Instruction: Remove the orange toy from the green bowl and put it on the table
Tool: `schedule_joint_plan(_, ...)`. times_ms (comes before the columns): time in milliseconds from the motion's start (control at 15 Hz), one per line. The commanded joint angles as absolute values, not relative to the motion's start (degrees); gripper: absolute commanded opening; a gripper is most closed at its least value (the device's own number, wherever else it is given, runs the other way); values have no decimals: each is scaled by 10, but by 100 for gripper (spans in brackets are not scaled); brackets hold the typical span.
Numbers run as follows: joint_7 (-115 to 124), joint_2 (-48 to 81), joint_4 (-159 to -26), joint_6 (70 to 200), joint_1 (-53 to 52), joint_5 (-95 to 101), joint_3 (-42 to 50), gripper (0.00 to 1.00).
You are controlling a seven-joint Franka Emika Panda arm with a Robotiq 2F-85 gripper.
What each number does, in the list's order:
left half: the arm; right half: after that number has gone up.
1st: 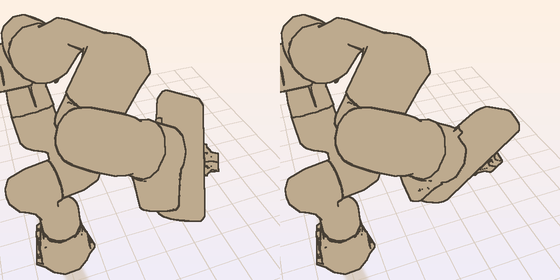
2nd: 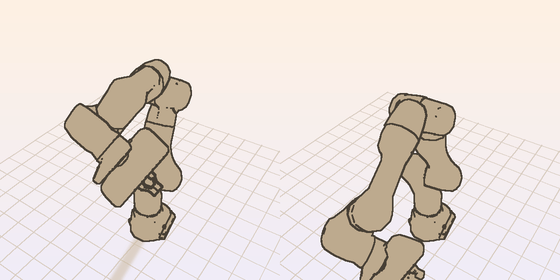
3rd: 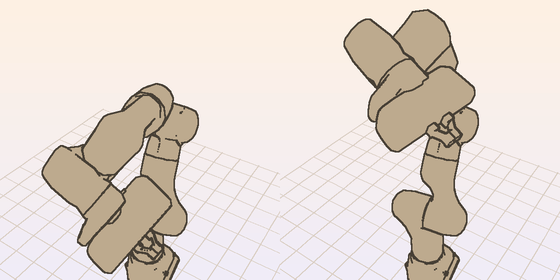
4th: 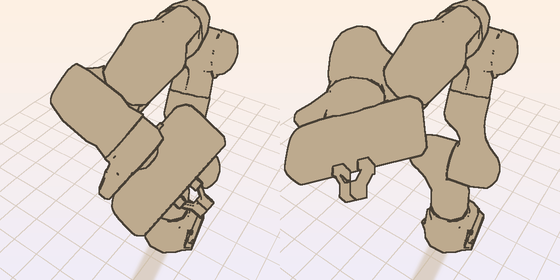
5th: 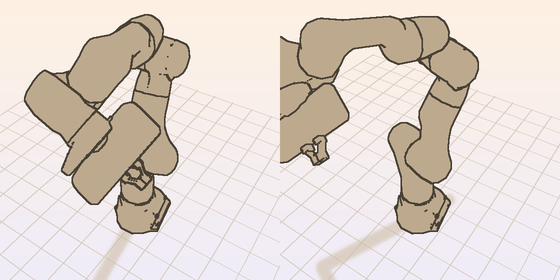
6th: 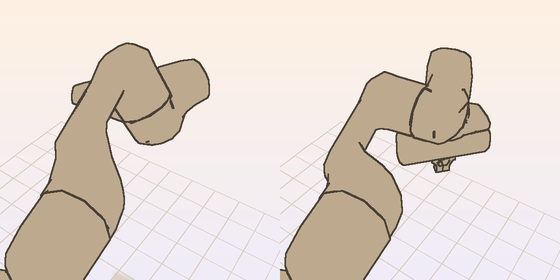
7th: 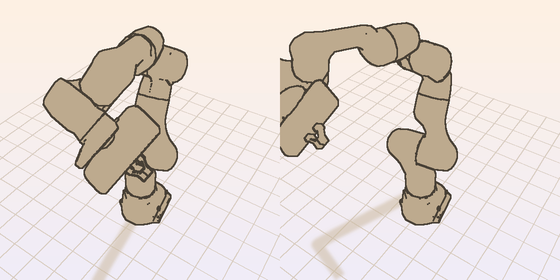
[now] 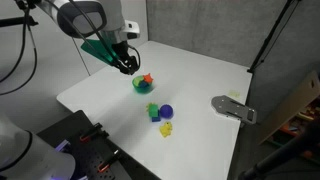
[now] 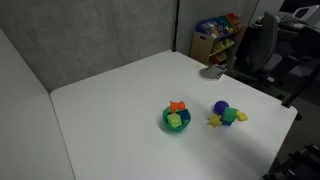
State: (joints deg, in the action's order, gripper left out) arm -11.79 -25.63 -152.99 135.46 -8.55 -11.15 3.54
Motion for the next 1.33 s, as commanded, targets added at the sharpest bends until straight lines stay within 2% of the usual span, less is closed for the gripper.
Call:
schedule_joint_plan(0,-120,-256,-1529,1352,-80,-114,30,100)
schedule_joint_plan(1267,-119,-242,-1513,1351,-81,-118,31,100)
